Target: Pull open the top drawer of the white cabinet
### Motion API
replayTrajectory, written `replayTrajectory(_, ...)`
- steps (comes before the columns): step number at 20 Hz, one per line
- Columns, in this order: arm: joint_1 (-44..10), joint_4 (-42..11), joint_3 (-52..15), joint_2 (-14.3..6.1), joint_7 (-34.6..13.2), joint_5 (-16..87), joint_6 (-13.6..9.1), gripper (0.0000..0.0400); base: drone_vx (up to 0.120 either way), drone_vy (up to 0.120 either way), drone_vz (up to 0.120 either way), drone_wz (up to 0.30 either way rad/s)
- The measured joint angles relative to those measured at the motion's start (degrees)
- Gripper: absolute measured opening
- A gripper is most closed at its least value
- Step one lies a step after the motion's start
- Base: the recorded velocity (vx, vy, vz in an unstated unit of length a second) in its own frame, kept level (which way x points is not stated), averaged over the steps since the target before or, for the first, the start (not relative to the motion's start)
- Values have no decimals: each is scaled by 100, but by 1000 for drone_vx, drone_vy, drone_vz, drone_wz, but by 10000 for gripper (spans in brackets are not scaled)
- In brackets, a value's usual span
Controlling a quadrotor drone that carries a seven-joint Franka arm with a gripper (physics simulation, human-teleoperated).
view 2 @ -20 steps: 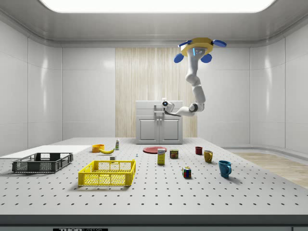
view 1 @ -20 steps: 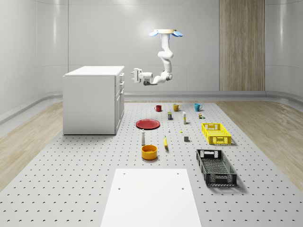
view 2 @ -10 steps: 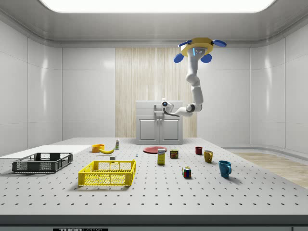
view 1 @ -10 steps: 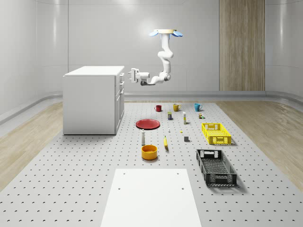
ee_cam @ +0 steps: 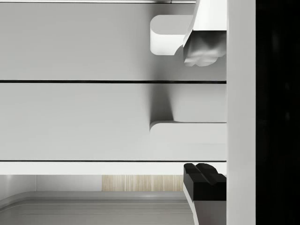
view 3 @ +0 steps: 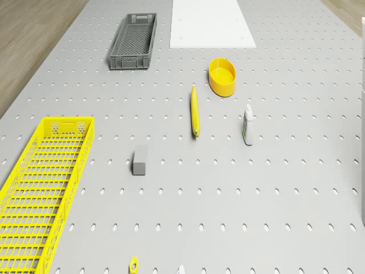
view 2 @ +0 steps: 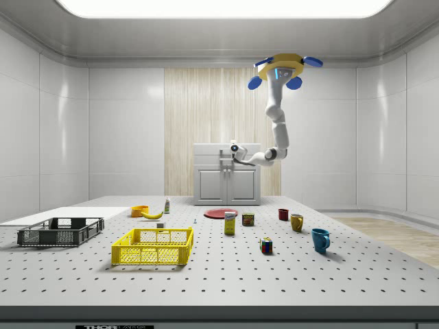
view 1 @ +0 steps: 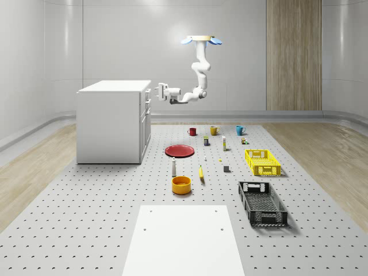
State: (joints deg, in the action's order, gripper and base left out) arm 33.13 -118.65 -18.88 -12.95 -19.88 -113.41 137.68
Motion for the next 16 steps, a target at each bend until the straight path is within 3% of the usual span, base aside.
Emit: replayTrajectory(16,-394,372,-93,386,-93,246,-204,305,0,0,0,0)
